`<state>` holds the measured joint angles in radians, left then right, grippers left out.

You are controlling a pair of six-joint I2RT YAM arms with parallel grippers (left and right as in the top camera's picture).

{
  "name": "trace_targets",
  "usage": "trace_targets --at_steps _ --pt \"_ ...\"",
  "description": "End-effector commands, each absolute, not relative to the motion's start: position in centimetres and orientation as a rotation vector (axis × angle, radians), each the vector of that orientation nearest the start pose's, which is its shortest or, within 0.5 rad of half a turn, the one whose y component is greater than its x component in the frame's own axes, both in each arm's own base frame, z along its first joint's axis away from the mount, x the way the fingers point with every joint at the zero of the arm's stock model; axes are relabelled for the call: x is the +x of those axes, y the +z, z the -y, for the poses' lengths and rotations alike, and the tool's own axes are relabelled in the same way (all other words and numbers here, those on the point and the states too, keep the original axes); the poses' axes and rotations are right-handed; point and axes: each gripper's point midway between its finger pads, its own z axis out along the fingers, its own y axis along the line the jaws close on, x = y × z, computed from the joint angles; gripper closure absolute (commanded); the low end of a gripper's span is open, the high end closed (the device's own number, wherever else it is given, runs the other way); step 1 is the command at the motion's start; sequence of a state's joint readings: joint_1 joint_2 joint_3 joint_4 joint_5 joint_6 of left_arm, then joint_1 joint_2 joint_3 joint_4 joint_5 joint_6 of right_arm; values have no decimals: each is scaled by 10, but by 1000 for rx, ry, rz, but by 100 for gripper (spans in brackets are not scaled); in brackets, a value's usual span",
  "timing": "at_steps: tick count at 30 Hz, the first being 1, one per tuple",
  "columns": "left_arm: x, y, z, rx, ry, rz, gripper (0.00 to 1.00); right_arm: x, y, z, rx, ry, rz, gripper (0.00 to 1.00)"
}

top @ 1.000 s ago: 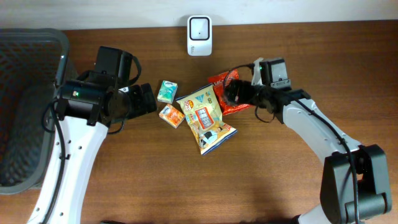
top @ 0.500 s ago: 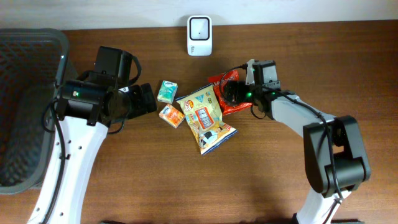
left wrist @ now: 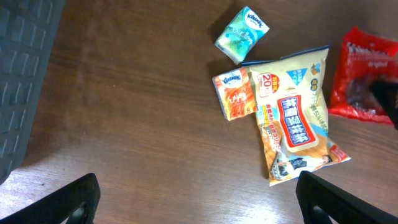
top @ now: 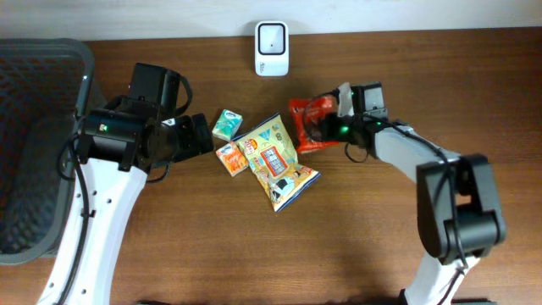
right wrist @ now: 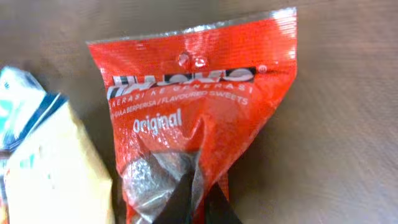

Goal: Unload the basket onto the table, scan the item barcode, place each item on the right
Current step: 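Reach the right gripper to the red HACKS bag and grasp it, then lift the red bag and turn it toward the scanner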

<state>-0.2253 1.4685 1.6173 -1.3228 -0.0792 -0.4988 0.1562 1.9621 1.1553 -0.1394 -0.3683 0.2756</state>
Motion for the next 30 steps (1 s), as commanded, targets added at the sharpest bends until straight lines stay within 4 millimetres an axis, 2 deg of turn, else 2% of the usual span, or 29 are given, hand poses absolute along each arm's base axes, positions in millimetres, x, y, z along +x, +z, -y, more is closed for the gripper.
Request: trace_targets --at_steps 1,4,6,8,12,15,18,22,23,24,26,29,30 --pt "317 244 58 -412 -91 -2714 1 458 85 -105 54 530 -2476 96" --pt "317 244 58 -412 -91 -2714 1 448 111 -78 122 311 -2466 96" --pt "317 244 58 -412 -91 -2714 1 440 124 -55 179 107 -2451 96" --pt "317 244 58 -412 -91 -2714 1 427 132 -24 343 -183 -2411 96" --pt "317 244 58 -412 -91 -2714 1 415 126 -6 426 -465 -2371 96" --pt "317 244 58 -412 -91 -2714 1 404 106 8 488 -678 -2353 96" --pt "317 244 58 -412 -91 -2714 1 397 86 8 508 -718 -2398 96" --pt "317 244 58 -412 -91 -2714 1 397 75 -10 518 -566 -2475 95" --pt "317 244 58 -412 -91 -2714 1 397 75 -12 515 -549 -2490 86" --pt "317 244 58 -412 -91 -2714 1 396 77 -13 511 -552 -2503 66" --pt "317 244 58 -412 -91 -2714 1 394 89 -11 506 -574 -2524 47" --pt "317 244 58 -412 -91 -2714 1 397 120 -12 503 -588 -2535 26" --pt "317 244 58 -412 -91 -2714 1 400 131 -13 503 -585 -2534 13"
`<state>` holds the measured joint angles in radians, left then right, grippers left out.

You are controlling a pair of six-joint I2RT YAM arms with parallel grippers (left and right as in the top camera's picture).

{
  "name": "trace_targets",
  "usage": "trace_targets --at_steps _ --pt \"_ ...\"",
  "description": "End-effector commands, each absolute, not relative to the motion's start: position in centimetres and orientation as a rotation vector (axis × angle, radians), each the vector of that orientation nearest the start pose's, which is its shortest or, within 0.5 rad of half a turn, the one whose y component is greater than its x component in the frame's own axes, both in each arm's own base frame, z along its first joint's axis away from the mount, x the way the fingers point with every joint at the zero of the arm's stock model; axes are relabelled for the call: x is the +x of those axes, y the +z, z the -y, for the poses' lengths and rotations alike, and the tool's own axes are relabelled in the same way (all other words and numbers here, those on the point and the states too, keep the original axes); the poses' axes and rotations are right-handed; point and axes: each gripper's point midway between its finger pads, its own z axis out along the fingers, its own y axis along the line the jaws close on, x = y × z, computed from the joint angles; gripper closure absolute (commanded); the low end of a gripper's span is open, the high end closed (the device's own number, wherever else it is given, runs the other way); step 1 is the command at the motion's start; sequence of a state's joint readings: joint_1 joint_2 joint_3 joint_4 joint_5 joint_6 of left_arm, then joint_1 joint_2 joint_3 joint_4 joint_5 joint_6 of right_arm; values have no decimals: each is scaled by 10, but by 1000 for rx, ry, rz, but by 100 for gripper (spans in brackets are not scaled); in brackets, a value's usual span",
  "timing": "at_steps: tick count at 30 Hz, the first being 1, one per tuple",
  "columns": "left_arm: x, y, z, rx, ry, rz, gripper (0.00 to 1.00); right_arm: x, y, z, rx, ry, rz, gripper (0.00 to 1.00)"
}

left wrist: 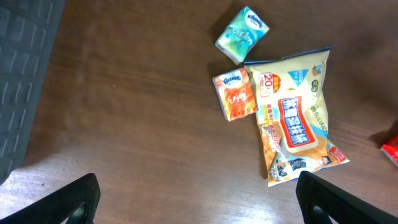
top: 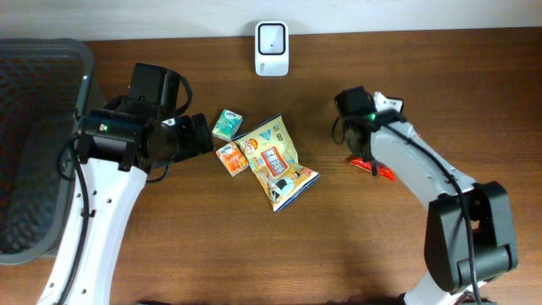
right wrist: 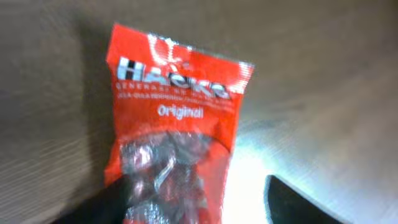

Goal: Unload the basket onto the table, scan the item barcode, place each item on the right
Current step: 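Lift the red bag and turn it toward the scanner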

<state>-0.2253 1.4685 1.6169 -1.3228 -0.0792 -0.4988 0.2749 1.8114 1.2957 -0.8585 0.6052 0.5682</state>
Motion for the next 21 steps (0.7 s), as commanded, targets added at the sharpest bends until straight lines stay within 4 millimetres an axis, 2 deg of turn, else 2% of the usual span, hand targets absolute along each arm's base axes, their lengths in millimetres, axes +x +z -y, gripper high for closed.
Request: trace_targets --at_steps 1,2,3,6,7,12,14,15,19,21 --pt "317 244 58 -412 -91 -2714 1 402 142 -14 499 -576 -2535 5" --pt "317 244 58 -412 -91 -2714 1 405 148 -19 464 -543 -2552 4" --pt "317 244 58 -412 -91 -2714 1 412 149 -33 372 -449 -2592 4" --pt "317 244 58 -412 -91 -2714 1 419 134 -66 187 -235 -2674 5" --pt "317 244 58 -412 -91 -2714 1 417 128 -67 182 -236 -2692 5" --pt "317 244 58 -412 -91 -2714 1 411 77 -54 169 -390 -2788 5" --pt "317 244 58 -412 -91 -2714 1 408 60 -45 171 -468 -2824 5" --pt "317 244 58 -412 -91 -2714 1 406 45 -39 196 -508 -2851 5" --pt "317 244 58 -412 -91 -2714 1 400 11 -24 219 -568 -2930 5" --pt "317 244 58 -412 -91 -2714 1 397 0 -13 250 -588 -2955 5"
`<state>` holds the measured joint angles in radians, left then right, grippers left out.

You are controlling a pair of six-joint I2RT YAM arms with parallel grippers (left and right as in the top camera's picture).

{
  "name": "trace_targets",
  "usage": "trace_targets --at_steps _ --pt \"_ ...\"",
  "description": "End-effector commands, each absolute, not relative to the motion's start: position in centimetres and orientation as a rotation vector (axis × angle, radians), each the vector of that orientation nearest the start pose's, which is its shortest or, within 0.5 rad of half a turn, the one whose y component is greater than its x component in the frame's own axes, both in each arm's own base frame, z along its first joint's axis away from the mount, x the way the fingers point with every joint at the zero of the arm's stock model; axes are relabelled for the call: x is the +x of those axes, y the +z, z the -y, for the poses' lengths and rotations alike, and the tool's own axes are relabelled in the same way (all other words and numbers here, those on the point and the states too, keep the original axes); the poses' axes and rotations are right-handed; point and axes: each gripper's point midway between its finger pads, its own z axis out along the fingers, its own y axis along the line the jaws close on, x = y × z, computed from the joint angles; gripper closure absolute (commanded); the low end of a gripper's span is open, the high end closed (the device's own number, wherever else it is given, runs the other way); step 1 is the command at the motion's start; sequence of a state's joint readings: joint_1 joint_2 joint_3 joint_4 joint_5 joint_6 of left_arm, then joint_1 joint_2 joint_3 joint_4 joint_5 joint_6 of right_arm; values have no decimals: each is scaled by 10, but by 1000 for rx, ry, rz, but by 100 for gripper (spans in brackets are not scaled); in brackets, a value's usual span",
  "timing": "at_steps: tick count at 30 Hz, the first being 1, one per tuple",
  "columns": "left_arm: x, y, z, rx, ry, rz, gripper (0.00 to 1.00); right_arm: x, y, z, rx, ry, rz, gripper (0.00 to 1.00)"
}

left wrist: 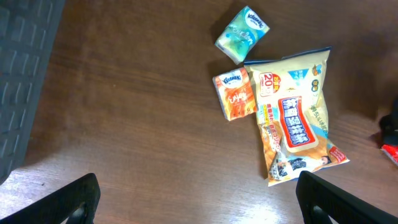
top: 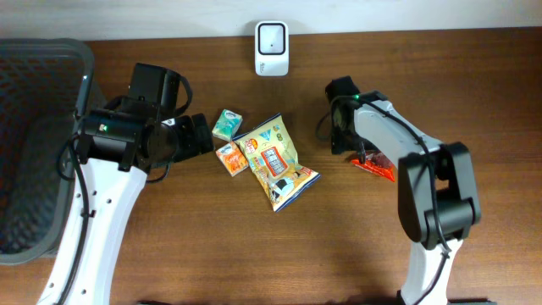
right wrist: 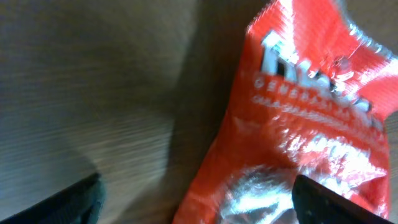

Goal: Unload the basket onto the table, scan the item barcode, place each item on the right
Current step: 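Lift the red bag and turn it toward the scanner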

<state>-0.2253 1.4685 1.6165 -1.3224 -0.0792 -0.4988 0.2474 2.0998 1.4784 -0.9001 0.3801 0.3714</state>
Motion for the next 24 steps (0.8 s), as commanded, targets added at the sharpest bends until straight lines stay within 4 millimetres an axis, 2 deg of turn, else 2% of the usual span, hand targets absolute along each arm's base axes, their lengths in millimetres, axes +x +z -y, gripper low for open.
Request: trace_targets --at_steps 1,2,7,10,12,15,18,20,24 --pt "317 244 58 -412 -91 -2714 1 396 -4 -8 267 -594 -2964 5" --pt "317 244 58 -412 -91 -2714 1 396 -5 -2 292 -592 -2971 6" --pt "317 244 58 -412 -91 -2714 1 396 -7 17 380 -567 -2980 43" --pt "317 244 58 -412 -91 -2714 1 395 -11 17 418 -482 -3004 78" --pt "317 244 58 -412 -91 -2714 1 395 -11 11 425 -425 -3018 96" --pt "317 244 58 -412 -91 -2714 1 401 2 -1 429 -316 -3030 96" --pt "317 244 58 -412 -91 -2714 1 416 35 -22 400 -130 -3027 96" --pt "317 244 58 -412 -91 -2714 1 429 65 -57 254 179 -3014 96" --pt "317 244 58 -412 -91 -2714 1 445 111 -119 40 726 -2888 96"
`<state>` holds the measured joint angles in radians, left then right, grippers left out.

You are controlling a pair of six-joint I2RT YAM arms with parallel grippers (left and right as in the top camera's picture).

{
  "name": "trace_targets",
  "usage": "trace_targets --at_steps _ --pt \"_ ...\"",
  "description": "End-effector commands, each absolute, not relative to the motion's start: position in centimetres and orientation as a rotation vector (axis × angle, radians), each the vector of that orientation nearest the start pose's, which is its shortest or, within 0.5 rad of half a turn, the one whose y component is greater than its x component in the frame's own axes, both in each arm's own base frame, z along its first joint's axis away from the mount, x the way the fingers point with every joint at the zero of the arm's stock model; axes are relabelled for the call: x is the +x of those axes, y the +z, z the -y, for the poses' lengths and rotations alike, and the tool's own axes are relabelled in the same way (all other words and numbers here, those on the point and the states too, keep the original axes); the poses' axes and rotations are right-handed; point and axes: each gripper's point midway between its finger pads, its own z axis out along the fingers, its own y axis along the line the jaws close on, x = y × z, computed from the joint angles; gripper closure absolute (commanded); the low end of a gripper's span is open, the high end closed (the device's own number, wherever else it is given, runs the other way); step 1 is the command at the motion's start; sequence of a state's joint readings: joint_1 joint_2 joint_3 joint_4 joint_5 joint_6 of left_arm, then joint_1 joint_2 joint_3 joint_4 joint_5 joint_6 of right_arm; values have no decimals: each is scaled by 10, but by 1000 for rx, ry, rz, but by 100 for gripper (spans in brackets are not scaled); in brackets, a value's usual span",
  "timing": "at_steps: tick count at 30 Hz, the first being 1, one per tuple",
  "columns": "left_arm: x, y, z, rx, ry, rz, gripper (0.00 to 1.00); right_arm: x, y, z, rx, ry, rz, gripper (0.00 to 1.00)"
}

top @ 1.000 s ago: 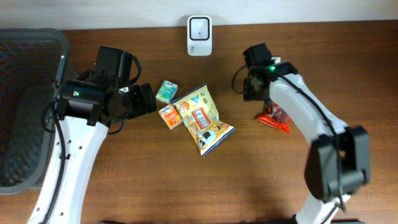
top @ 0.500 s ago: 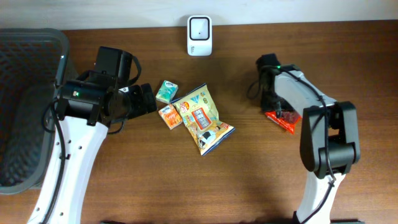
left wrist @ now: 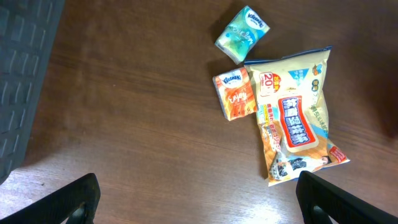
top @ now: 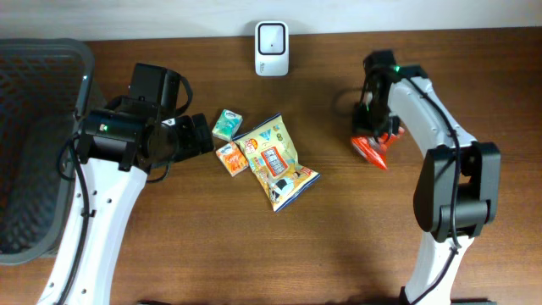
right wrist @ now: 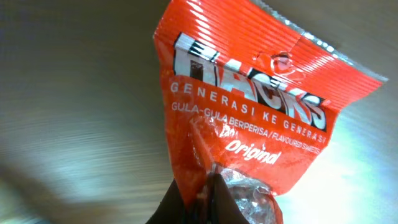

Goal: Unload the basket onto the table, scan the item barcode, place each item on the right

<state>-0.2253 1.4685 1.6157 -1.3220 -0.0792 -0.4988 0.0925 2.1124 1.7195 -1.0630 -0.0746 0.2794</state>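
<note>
A red Hacks sweets packet (right wrist: 261,118) hangs between the closed fingers of my right gripper (right wrist: 208,196), pinched at its lower edge. From overhead the red packet (top: 371,151) is right of centre, under my right gripper (top: 378,129). The white barcode scanner (top: 272,37) stands at the table's far edge, well left of the packet. My left gripper (left wrist: 199,202) hovers open over bare wood, its fingers (left wrist: 78,199) wide apart. In the overhead view that left gripper (top: 200,134) is left of the other items.
A yellow snack bag (top: 276,161), an orange tissue pack (top: 230,158) and a teal tissue pack (top: 226,124) lie together mid-table. The same bag (left wrist: 293,118) shows in the left wrist view. A dark mesh basket (top: 34,127) fills the left edge.
My right gripper was open over the red packet lying on the table. Now it is shut on the packet and the wrist sits farther right and back. The left arm has not moved.
My right gripper first held the red packet beside the yellow bag. Then the packet lay on the table farther right with the gripper open above it, and stayed so a moment later. Now the gripper is shut on it again, from a different side.
</note>
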Motion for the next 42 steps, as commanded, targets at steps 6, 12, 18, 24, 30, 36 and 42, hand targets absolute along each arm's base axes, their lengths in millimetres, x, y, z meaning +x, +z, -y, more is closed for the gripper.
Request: trace_targets --at_steps 6,12,18,24,30,36,42 --pt "317 244 58 -412 -91 -2714 1 453 169 -185 -183 1372 -2557 96" --pt "317 244 58 -412 -91 -2714 1 455 171 -195 -86 1546 -2524 96" --pt "317 244 58 -412 -91 -2714 1 463 109 -194 277 1606 -2699 96" --pt "317 244 58 -412 -91 -2714 1 477 69 -162 399 1382 -2768 91" --pt "317 244 58 -412 -91 -2714 1 465 39 -72 536 825 -2934 67" --pt "317 244 58 -412 -91 -2714 1 458 75 -1 566 461 -2982 61" --pt "317 244 58 -412 -91 -2714 1 459 131 4 390 394 -2978 59"
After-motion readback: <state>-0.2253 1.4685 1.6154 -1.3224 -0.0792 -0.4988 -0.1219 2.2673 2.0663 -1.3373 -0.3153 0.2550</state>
